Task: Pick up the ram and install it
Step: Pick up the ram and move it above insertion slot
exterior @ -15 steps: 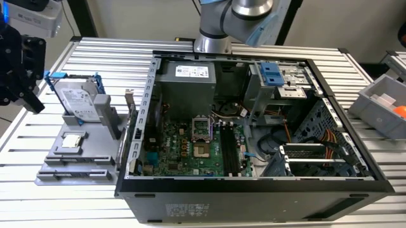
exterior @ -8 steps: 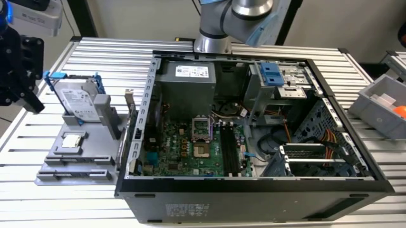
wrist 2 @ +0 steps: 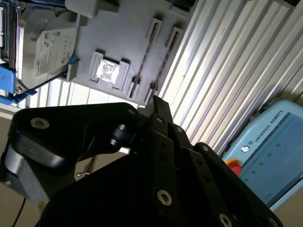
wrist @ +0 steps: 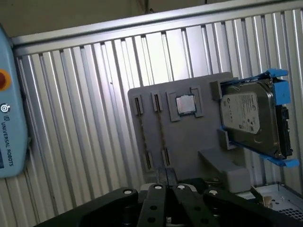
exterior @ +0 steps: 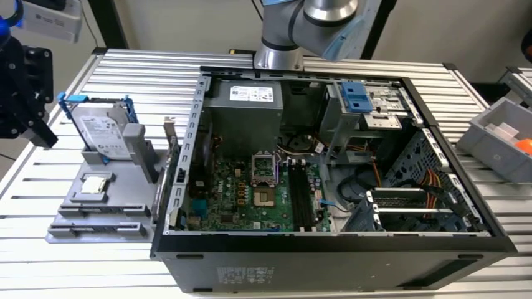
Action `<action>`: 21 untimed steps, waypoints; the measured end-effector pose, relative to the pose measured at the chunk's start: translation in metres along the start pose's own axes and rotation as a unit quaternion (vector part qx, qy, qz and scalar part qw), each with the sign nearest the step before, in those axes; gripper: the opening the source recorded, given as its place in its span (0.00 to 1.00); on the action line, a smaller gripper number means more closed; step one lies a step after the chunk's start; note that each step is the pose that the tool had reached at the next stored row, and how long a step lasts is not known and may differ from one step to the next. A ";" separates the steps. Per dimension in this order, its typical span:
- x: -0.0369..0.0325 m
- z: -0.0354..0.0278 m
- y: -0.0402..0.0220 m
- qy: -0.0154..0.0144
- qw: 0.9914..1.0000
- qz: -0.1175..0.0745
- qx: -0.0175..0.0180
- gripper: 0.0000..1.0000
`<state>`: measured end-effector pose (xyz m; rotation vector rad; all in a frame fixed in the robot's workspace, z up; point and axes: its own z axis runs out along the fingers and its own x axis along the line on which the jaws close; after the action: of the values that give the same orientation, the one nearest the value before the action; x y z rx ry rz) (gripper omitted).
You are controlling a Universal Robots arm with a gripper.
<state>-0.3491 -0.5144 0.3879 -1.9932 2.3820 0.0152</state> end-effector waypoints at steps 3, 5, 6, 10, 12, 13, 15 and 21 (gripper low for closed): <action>0.0000 0.0000 0.0000 0.000 1.000 -0.002 0.000 0.00; 0.0000 0.0001 0.0000 0.000 1.000 -0.017 -0.001 0.00; 0.0000 0.0001 0.0000 0.000 1.000 -0.026 -0.001 0.00; 0.0000 0.0004 0.0000 -0.001 0.998 -0.063 -0.002 0.00; 0.0000 0.0004 0.0000 -0.001 0.997 -0.080 -0.003 0.00; 0.0000 0.0005 0.0000 -0.001 0.996 -0.090 -0.003 0.00; 0.0000 0.0005 0.0000 -0.002 0.995 -0.101 -0.003 0.00; 0.0000 0.0005 0.0000 -0.002 0.994 -0.108 -0.004 1.00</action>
<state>-0.3491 -0.5144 0.3874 -2.2404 2.1529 0.0213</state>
